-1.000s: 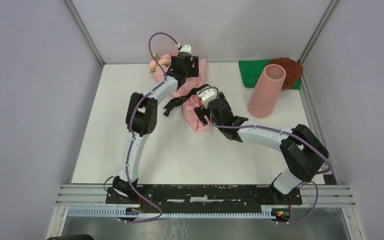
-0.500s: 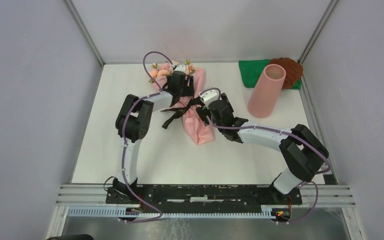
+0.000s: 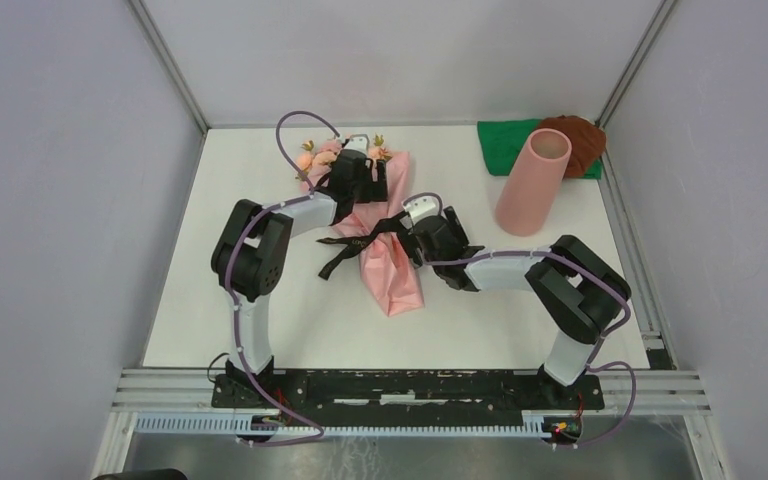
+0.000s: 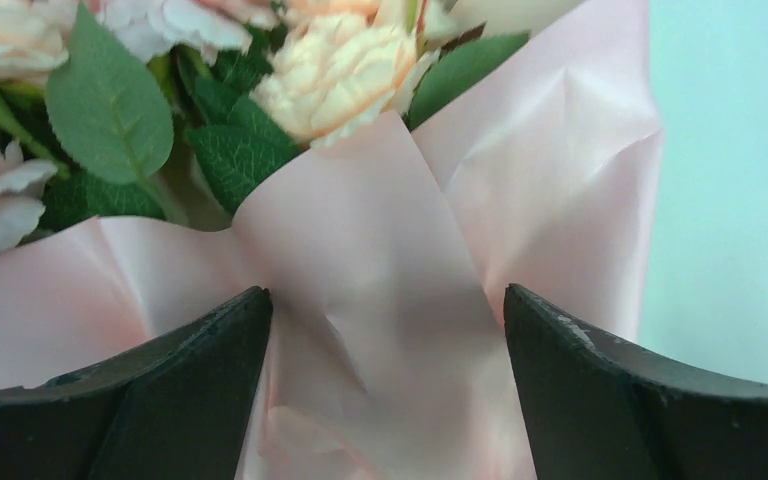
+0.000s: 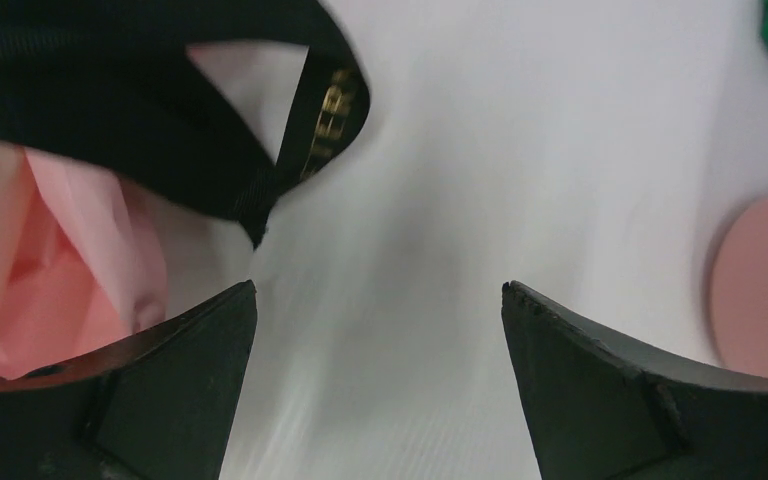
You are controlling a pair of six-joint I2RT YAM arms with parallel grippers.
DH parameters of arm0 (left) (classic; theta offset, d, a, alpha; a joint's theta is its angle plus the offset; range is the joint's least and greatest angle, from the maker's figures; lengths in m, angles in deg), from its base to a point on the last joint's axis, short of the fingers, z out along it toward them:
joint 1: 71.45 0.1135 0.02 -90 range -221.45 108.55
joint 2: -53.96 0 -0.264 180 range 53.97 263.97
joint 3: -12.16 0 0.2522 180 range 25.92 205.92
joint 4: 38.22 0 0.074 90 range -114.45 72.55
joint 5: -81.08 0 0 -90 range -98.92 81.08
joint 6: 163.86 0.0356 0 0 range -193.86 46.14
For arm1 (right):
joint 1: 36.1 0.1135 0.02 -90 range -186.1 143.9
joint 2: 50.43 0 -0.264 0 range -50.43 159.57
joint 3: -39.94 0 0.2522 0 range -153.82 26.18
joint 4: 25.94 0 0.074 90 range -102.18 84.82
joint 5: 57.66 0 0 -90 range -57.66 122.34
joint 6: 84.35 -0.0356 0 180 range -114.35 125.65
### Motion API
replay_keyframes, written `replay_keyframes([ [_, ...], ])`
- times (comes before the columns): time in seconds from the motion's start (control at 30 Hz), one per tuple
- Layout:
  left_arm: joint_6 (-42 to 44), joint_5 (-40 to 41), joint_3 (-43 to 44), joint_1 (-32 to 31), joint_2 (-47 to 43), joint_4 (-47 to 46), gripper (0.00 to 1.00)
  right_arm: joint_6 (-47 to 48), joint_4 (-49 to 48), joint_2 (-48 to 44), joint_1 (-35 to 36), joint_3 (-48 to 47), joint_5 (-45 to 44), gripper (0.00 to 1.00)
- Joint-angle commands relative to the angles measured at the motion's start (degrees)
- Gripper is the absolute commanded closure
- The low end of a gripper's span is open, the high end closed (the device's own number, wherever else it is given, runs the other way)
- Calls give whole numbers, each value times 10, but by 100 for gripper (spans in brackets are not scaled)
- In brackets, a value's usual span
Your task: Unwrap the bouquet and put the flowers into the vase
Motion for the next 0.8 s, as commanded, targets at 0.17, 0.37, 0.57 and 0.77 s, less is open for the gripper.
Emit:
replay_keyframes([
  [0.17,-25,-11,80,-2,3,17,0,-35,-51,-2,31,42,64,2],
  [0.37,-44,66,32,0,-53,17,0,-33,-39,18,81,10,61,2],
  [0.57,-98,156,-81,20,-172,-3,0,10,-50,-67,97,48,-65,2],
  [0.77,-258,231,-150,33,-293,131,0,74,-85,-180,81,95,-178,2],
])
